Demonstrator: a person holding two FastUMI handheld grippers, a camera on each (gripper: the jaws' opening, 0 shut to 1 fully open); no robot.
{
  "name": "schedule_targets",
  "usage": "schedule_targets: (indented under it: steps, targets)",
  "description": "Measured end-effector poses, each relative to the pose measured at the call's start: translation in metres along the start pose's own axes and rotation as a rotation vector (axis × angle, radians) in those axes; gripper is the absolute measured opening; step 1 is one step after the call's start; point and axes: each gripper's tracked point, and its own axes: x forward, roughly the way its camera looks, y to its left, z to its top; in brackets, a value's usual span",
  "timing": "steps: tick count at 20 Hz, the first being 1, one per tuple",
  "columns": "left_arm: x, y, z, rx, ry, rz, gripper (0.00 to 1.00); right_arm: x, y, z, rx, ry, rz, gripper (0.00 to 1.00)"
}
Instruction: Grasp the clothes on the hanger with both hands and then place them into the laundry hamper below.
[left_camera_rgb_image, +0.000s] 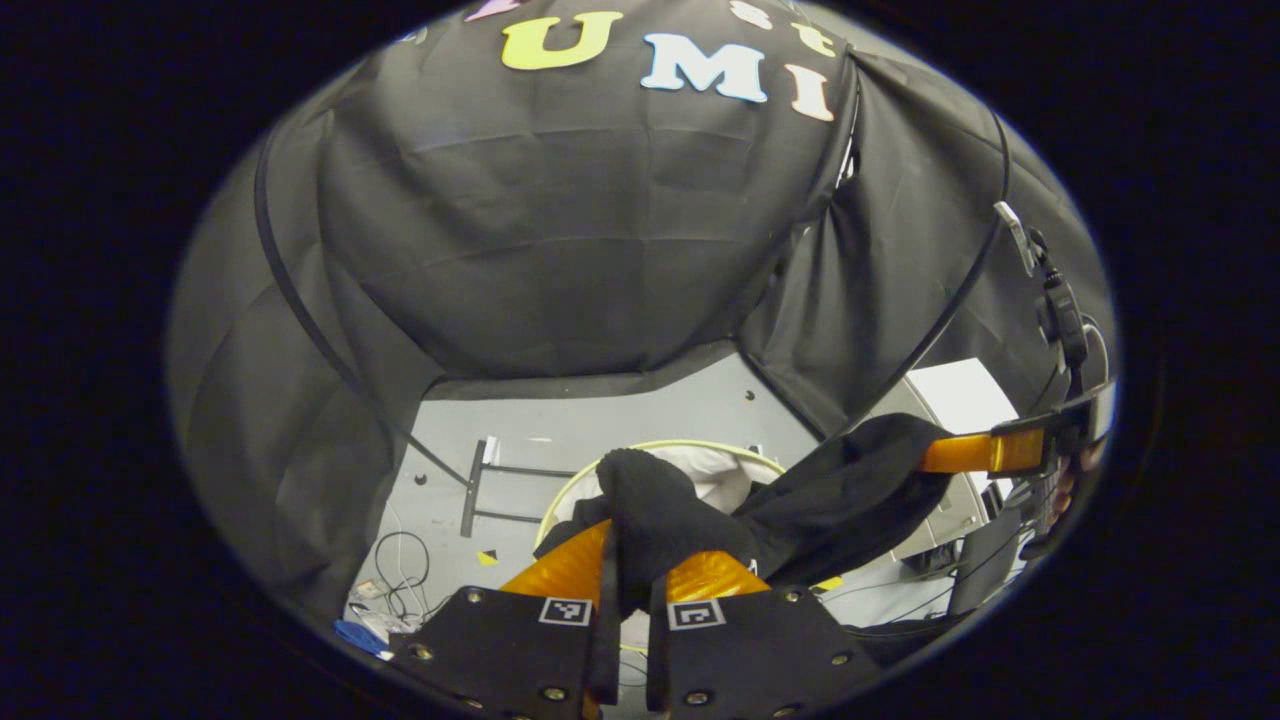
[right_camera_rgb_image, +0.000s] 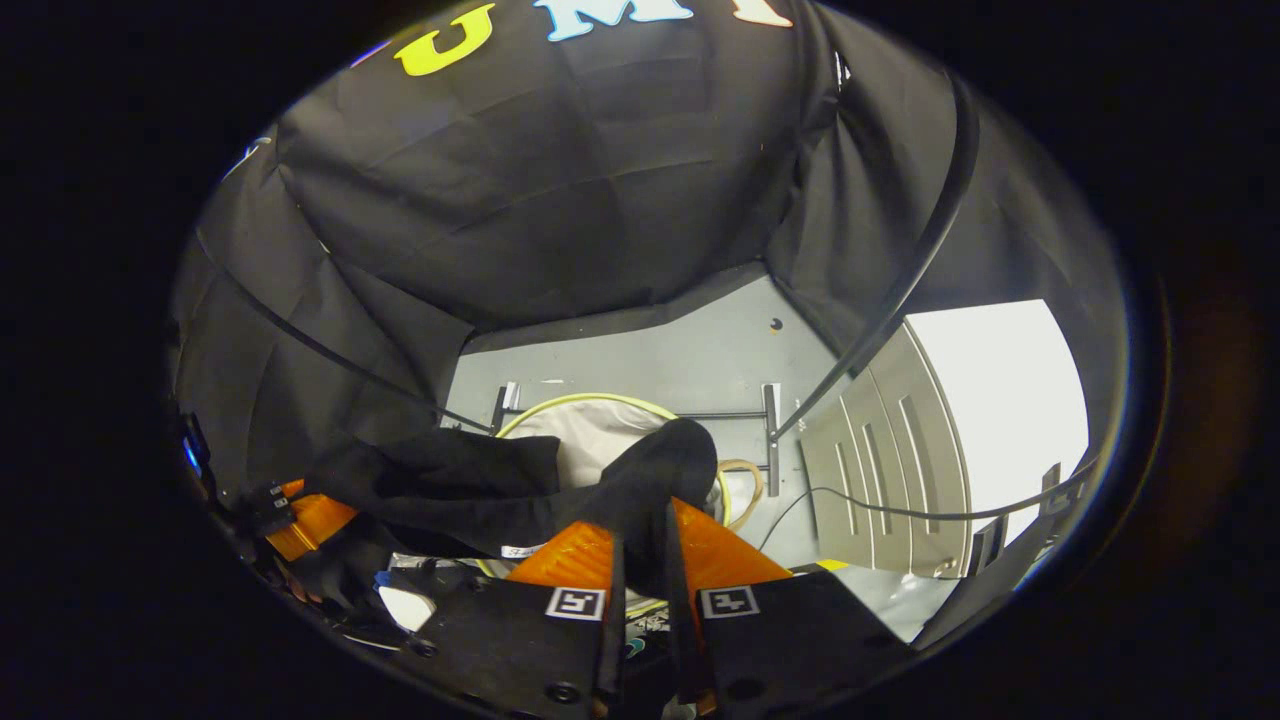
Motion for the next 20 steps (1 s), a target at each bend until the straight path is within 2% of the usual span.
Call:
schedule_targets:
  steps: [2,3,4,7,14,18,20]
  targets:
    - [-0.009,0.009,-0.011,-0.013,0.015,0.017,0.23,-0.006,0.002,0.008,0.002,-0.025,0.011,0.3]
    - [-0.013,0.013,-0.012,-0.018,0.013,0.032,0.34,-0.009,0.003,0.012,0.0,-0.033,0.022,0.3]
    - [-0.017,0.014,-0.009,-0.024,-0.002,0.043,0.37,-0.012,0.004,0.013,-0.006,-0.037,0.033,0.48]
    - [-0.021,0.015,-0.003,-0.029,-0.025,0.068,0.96,-0.022,-0.005,0.019,-0.021,-0.069,0.013,1.0]
    - [-0.064,0.006,0.006,-0.03,-0.068,0.128,0.96,-0.061,-0.06,0.032,0.046,-0.165,-0.071,0.98]
    - [-0.093,-0.014,0.034,-0.049,-0.138,0.154,0.96,-0.091,-0.106,0.048,0.139,-0.238,-0.115,0.99]
    - [-0.112,-0.025,0.054,-0.039,-0.187,0.185,0.96,-0.104,-0.134,0.052,0.149,-0.275,-0.149,0.98]
